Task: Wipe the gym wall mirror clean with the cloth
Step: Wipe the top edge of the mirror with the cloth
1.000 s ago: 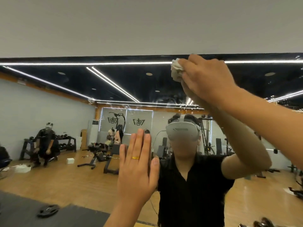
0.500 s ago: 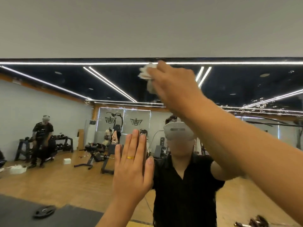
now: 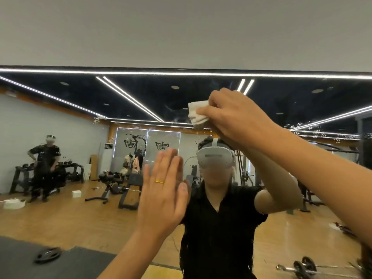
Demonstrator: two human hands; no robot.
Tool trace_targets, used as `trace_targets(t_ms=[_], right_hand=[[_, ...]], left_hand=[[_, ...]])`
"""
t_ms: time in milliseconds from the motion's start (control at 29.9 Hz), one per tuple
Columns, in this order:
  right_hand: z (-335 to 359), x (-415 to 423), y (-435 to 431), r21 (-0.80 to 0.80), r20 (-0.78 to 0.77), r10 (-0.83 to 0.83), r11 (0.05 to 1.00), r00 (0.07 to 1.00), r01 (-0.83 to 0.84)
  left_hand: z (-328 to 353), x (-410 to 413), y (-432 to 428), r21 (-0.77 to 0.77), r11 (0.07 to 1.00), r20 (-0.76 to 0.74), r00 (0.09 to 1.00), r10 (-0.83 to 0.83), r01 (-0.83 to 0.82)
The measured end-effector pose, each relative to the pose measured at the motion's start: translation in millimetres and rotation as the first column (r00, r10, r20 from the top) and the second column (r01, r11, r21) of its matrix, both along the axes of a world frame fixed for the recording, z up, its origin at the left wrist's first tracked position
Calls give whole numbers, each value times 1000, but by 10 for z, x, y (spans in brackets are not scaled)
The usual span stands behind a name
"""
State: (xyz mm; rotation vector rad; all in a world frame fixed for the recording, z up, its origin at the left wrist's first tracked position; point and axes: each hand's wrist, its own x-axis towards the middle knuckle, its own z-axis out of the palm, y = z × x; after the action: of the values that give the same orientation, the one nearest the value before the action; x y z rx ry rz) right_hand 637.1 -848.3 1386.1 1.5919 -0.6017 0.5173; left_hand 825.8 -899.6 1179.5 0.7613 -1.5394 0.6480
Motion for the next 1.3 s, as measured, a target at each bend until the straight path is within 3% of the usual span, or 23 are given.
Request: trace_targets(t_ms=[201,334,769,970,1170,1304], right_hand=[[-168,-333,52,-92,39,19,996,999,-15],[-313,-458,34,-141,141,45,990,989,-25],[-120,-471,-110,-92,52,62,994,997,-57],[77,-179,-26,-90,257,84,994,963,-62],[-379,-472,-31,-34,178,21,999,984,-15],[-152,-415,9,-74,139,49,996,989,-39]], left_hand=[[278,-621,137,7,1000,83,996,-20,19],[243,-769,15,9,992,117,985,124,-126],[208,-786,-38,-20,989,102,984,146,-145],[198,-778,-39,-29,991,95,987,131,-129],[199,-778,-33,-28,992,99,987,126,-124],[190,-777,-33,-32,991,101,986,136,-133]])
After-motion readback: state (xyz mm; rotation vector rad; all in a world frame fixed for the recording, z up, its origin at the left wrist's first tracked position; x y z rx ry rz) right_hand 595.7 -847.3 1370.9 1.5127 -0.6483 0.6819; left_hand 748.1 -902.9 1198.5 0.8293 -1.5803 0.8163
